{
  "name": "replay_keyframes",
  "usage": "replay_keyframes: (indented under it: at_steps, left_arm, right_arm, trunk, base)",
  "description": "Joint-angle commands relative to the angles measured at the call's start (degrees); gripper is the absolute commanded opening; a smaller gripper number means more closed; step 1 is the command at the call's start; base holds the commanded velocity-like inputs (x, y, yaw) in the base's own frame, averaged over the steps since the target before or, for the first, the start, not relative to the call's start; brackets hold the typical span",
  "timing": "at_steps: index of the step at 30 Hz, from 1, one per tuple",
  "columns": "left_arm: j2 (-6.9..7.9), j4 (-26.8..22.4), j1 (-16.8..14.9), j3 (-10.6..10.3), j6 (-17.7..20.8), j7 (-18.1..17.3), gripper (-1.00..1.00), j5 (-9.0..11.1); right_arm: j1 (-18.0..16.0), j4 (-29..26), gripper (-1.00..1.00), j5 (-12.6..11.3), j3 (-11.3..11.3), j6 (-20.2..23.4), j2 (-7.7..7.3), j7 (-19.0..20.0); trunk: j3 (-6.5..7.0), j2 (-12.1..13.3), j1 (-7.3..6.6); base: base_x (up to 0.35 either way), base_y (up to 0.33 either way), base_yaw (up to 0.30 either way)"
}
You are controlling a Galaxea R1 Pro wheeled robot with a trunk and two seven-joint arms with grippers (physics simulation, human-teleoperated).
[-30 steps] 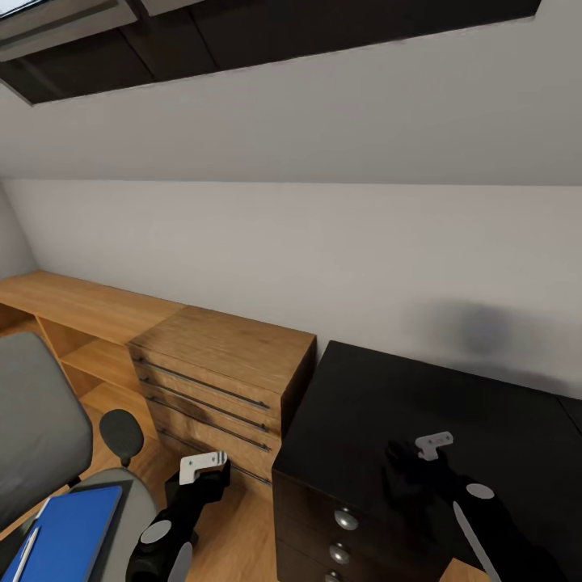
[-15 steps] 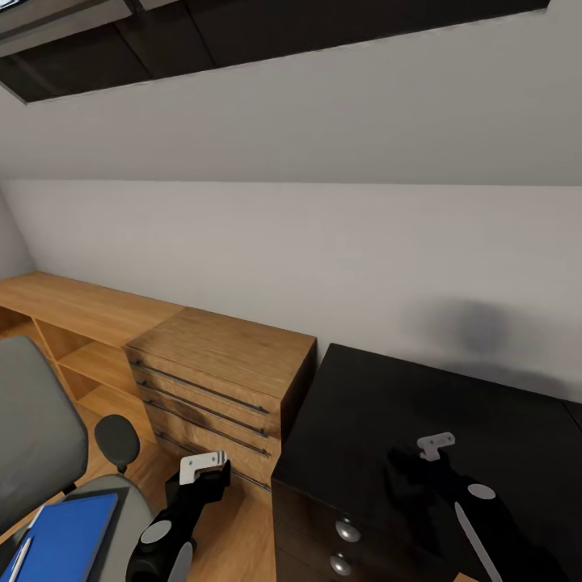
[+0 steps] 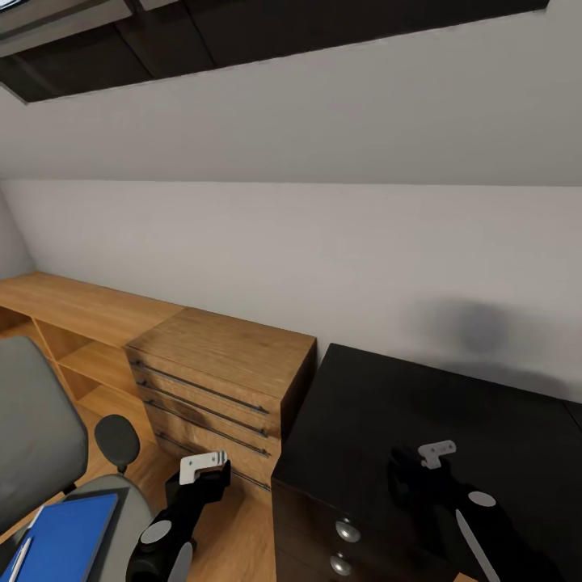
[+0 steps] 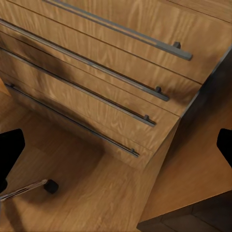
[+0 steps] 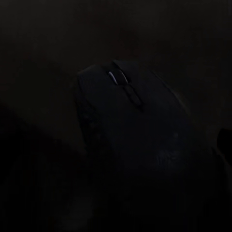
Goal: In the bedroom, organize the workspace by keeping the computer under the desk, ensuring the monitor is on the desk, placing the keyboard on the desk next to the monitor, placing the mouse on the desk next to the keyboard, moving the folder from the swivel chair onto the desk next to the mouse, stacking the notebook on top of the folder with the pen on top of the notebook, and positioning the swivel chair next to the desk.
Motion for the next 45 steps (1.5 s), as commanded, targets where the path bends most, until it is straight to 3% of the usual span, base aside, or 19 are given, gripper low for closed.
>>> replay_keyframes:
  at_steps: [1, 45]
  left_arm:
    - [0.01, -0.08, -0.04, -0.10, 0.21, 0.51, 1.00, 0.60]
    - [0.01, -0.08, -0.04, -0.04, 0.21, 0.51, 1.00, 0.57]
  right_arm:
    - [0.01, 0.02, 1.00, 0.54, 0.08, 0.42, -0.04, 0.01]
    - [0.00, 0.22, 1.00, 0.56, 0.08, 0.27, -0.13, -0.01]
  trunk:
    - [-0.07, -0.03, 0.00]
    - [-0.07, -0.03, 0.00]
  base:
    - [0.000, 0.000, 0.000]
    - [0.015, -0.009, 0.000]
